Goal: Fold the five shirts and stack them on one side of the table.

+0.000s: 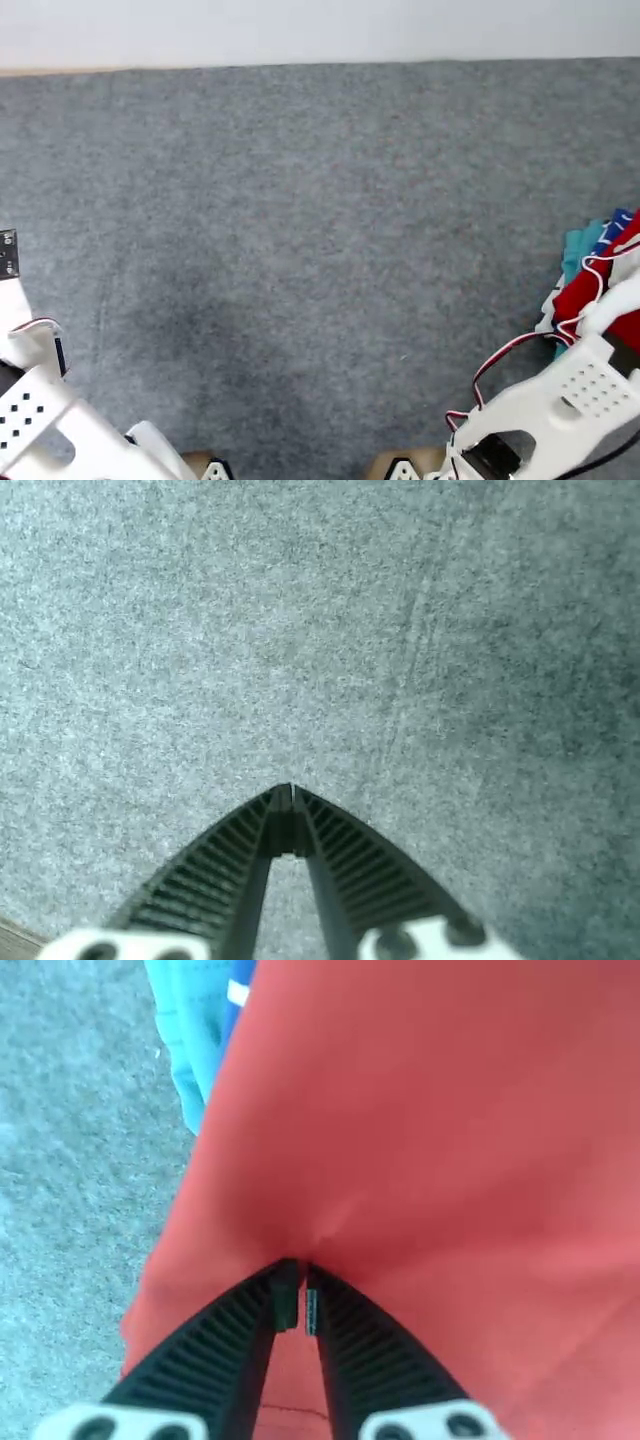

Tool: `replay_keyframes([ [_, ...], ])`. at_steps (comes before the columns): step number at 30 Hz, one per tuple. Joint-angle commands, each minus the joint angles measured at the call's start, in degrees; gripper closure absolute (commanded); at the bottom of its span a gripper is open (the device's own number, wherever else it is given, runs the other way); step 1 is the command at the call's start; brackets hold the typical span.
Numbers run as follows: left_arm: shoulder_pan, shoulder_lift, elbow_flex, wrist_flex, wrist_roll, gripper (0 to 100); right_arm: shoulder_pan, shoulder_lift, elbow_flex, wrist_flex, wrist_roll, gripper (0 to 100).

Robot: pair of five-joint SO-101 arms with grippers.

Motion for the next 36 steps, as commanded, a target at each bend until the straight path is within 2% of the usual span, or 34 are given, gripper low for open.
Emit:
replay_keyframes([
  [1, 0.2, -0.9, -1.1, -0.6, -0.4, 100, -0.9, -8.1, -2.3, 2.3, -0.5, 98.8],
  [7, 0.2, -0.9, -1.1, -0.9, -0.4, 100, -2.9, -18.4, 0.4, 2.4, -0.4, 98.8],
  [13, 0.2, -0.8, -1.1, -1.0, -0.4, 100, -8.7, -22.8, 16.7, 2.0, -0.7, 98.8],
  [19, 0.2, -0.8, -1.1, -1.0, -0.4, 100, -8.7, -21.7, 28.6, -4.1, -3.2, 98.8],
  [26, 0.2, -0.9, -1.1, -0.6, -0.2, 100, -10.8, -27.0, 29.3, -2.8, -3.3, 98.8],
  [30, 0.3, -0.9, -1.1, 0.3, 3.1, 100, -14.3, -34.2, 29.5, -0.1, -3.2, 98.8],
  [36, 3.3, -0.9, -1.2, 1.8, 3.3, 100, -18.8, -44.4, 32.2, 2.0, -3.2, 98.8],
])
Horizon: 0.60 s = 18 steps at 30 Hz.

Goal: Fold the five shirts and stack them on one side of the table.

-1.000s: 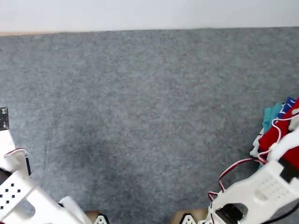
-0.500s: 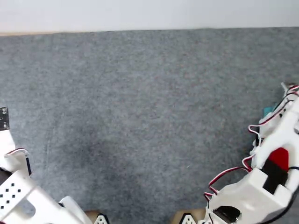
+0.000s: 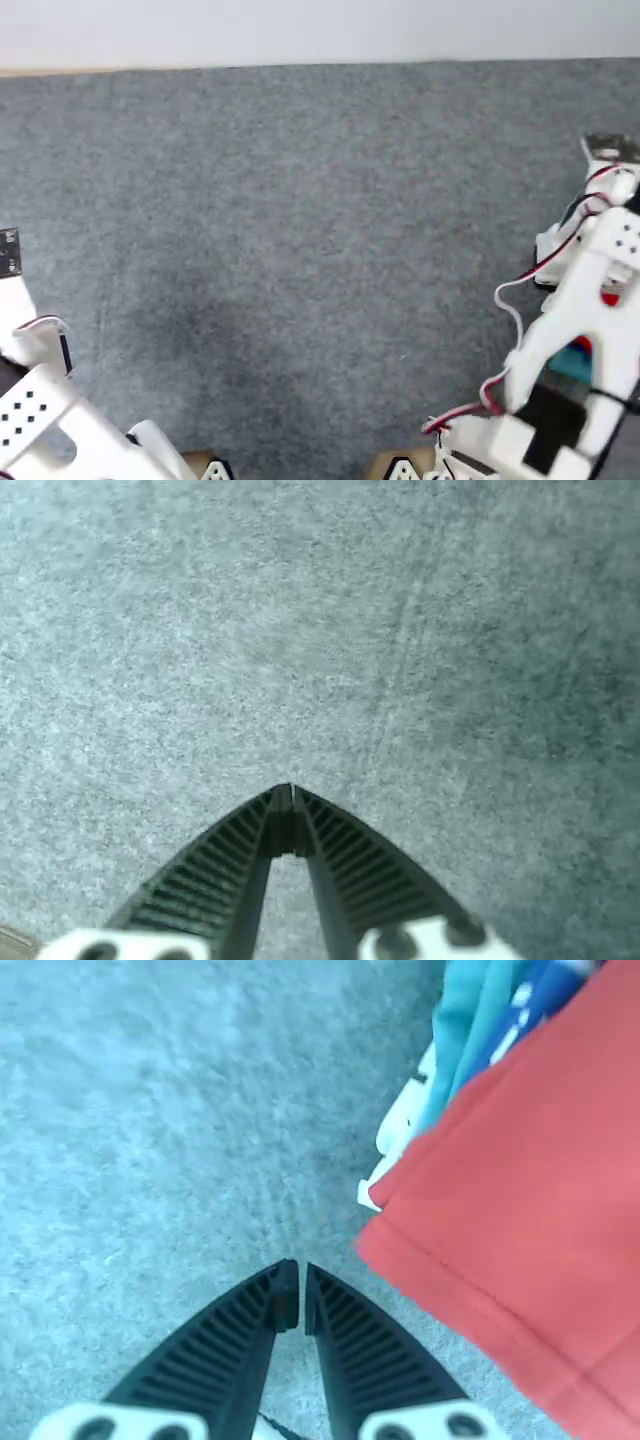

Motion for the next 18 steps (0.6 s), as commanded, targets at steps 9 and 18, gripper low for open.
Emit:
replay_keyframes([
  [9, 10.8, -0.9, -4.1, 2.9, 13.7, 100, -4.4, -31.2, 19.4, 1.7, -0.3, 98.7],
  [18, 27.4, -0.9, -3.9, -1.7, 20.7, 100, -8.0, -48.8, 38.2, -2.8, -0.7, 98.9],
])
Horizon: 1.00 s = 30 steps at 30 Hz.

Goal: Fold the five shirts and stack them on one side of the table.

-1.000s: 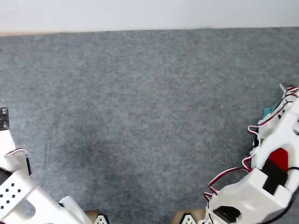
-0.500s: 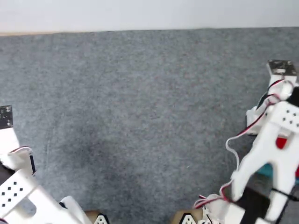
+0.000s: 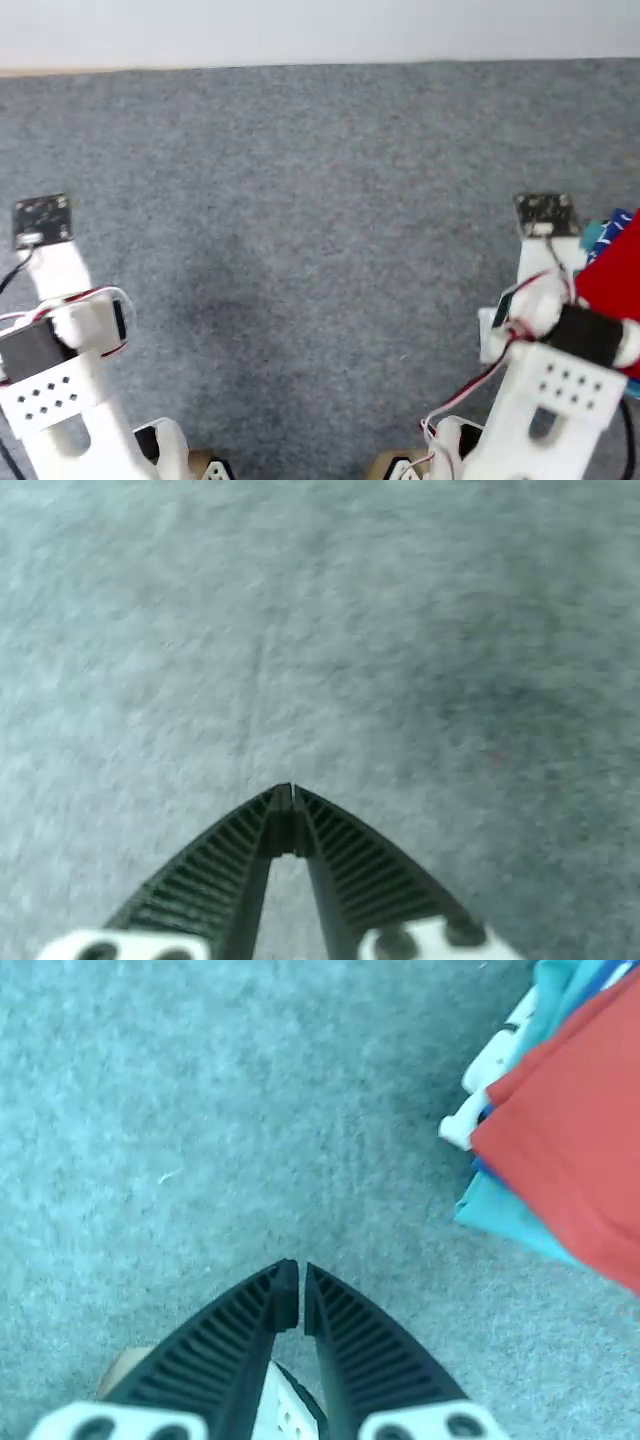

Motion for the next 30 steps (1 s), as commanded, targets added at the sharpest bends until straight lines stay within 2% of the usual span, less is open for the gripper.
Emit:
replay_keyframes([
  [1, 4.8, -0.9, -1.9, -4.0, 0.8, 100, -0.7, -8.7, 4.4, -5.2, -0.6, 98.9],
  [3, 6.9, -0.9, -0.6, -6.6, 0.9, 100, -0.7, -14.6, 8.5, -11.2, -1.3, 98.9],
  [7, 9.6, -1.0, 5.0, -11.0, 2.5, 100, -2.9, -27.7, 18.9, -21.4, -12.0, 99.0],
  [14, 14.6, -1.0, 13.6, -21.4, 7.3, 100, -13.8, -43.6, 35.5, -23.0, -21.2, 99.0],
  [19, 16.4, -4.5, 20.3, -30.2, 9.6, 100, -15.6, -49.1, 40.6, -24.4, -22.2, 99.0],
  [23, 17.2, -13.9, 28.5, -35.6, 9.4, 100, -15.6, -51.5, 45.8, -24.4, -22.2, 99.0],
  [30, 17.4, -32.9, 38.7, -36.7, 9.3, 100, -15.7, -53.2, 49.0, -24.7, -22.1, 99.0],
])
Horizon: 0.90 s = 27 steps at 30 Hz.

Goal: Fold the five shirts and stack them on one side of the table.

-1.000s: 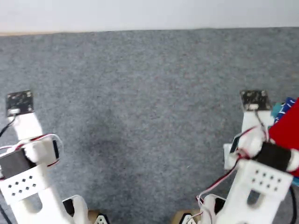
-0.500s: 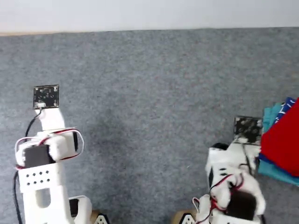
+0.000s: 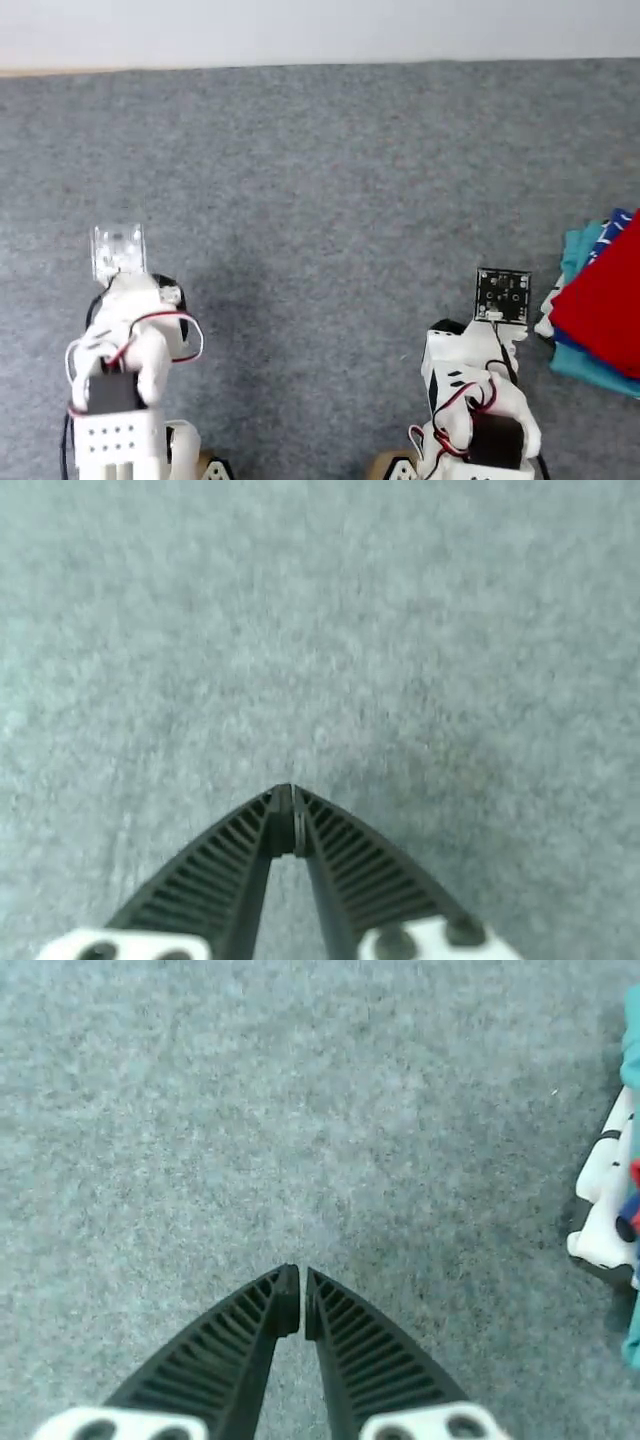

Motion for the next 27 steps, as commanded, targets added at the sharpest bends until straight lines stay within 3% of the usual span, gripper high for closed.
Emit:
replay_keyframes([
  [1, 0.4, -8.7, 3.7, -1.1, 0.0, 100, -0.4, -0.7, -0.4, -1.3, -0.4, 99.0],
  [5, 0.4, -15.0, 9.2, -1.1, -2.5, 100, -0.4, -0.7, 2.2, -1.3, 0.7, 98.9],
  [11, 0.4, -21.9, 13.4, -1.1, -2.5, 100, -0.4, -0.7, 7.3, -1.3, 8.6, 98.9],
  [21, 8.2, -27.0, 17.3, 2.3, -2.3, 100, -0.4, -0.7, 13.1, -1.4, 8.5, 98.9],
  [27, 9.1, -27.0, 20.4, 2.2, -2.6, 100, 0.0, -0.7, 14.6, -2.4, 9.0, 98.9],
])
